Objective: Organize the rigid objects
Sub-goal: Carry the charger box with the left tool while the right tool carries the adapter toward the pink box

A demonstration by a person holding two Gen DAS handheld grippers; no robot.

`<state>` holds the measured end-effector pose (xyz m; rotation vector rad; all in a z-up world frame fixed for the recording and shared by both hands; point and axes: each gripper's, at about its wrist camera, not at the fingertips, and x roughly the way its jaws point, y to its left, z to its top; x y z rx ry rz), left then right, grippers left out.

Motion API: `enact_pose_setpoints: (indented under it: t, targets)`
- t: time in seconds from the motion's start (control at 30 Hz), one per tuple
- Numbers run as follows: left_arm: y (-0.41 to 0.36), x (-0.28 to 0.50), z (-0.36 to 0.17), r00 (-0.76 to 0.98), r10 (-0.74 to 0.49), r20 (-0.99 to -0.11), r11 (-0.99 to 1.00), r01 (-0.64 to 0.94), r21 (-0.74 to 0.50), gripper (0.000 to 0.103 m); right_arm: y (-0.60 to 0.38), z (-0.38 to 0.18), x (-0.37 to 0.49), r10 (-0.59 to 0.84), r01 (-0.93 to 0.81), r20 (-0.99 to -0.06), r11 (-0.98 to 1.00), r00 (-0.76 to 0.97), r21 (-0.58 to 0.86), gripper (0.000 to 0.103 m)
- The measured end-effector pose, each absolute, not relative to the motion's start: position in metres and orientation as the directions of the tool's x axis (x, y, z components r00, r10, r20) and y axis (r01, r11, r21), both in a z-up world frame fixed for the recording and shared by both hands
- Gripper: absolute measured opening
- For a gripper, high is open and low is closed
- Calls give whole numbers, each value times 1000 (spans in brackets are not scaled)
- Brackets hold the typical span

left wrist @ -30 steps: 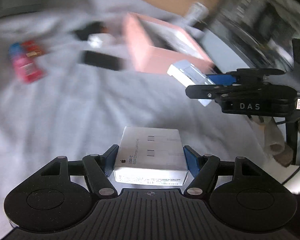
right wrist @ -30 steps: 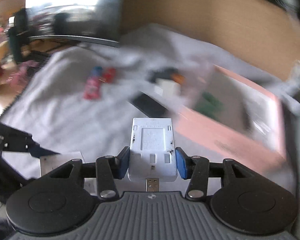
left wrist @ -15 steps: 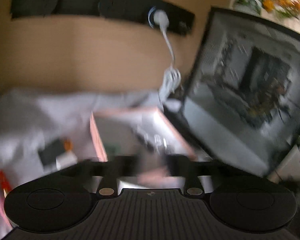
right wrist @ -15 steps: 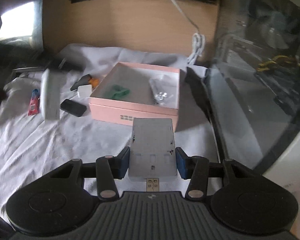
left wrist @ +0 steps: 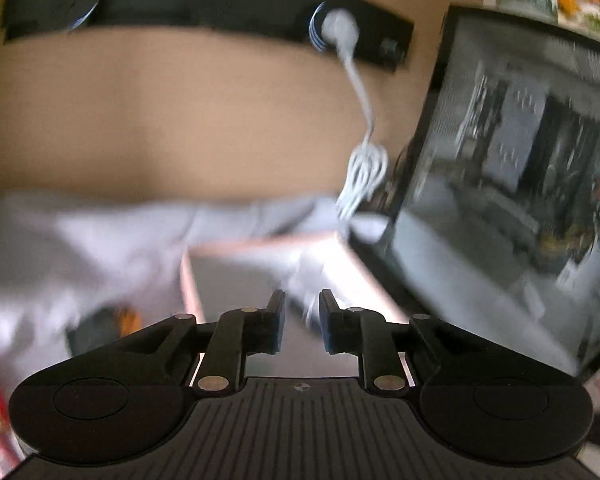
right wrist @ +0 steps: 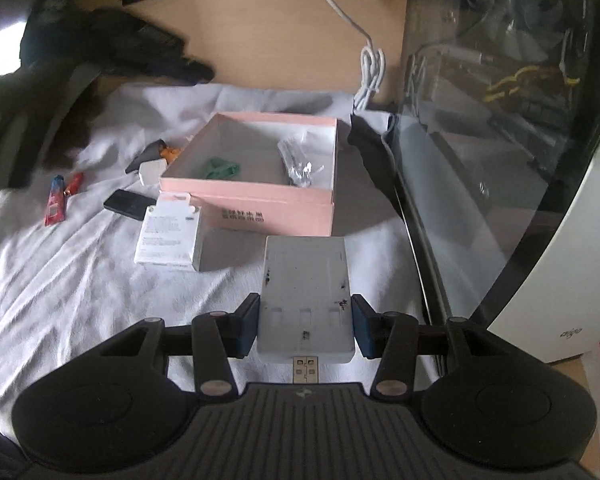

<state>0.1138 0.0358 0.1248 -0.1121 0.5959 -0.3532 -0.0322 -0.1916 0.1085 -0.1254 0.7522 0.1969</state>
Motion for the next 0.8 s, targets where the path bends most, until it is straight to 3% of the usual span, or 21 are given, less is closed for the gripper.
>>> enact_pose_setpoints:
  t: [0.2,0.5,0.57,0.8]
  targets:
    - [48,65,80,735,-254,-629,967,195,-163,20,-186,87,-5,123,-234,-714,970,689,-60,47]
    - [25,27,26,587,-235,-775,963,251,-102,20,-193,45,31,86,-216,-782,974,617,-64,47]
    - [19,22,24,587,-243,-772,958,268,-98,27,-195,40,31,95,-227,-783,972,615,-61,48]
    - [1,25,24,565,-291,-772,943,304,-133,73,-198,37,26,125,-265,-760,962,637,-64,49]
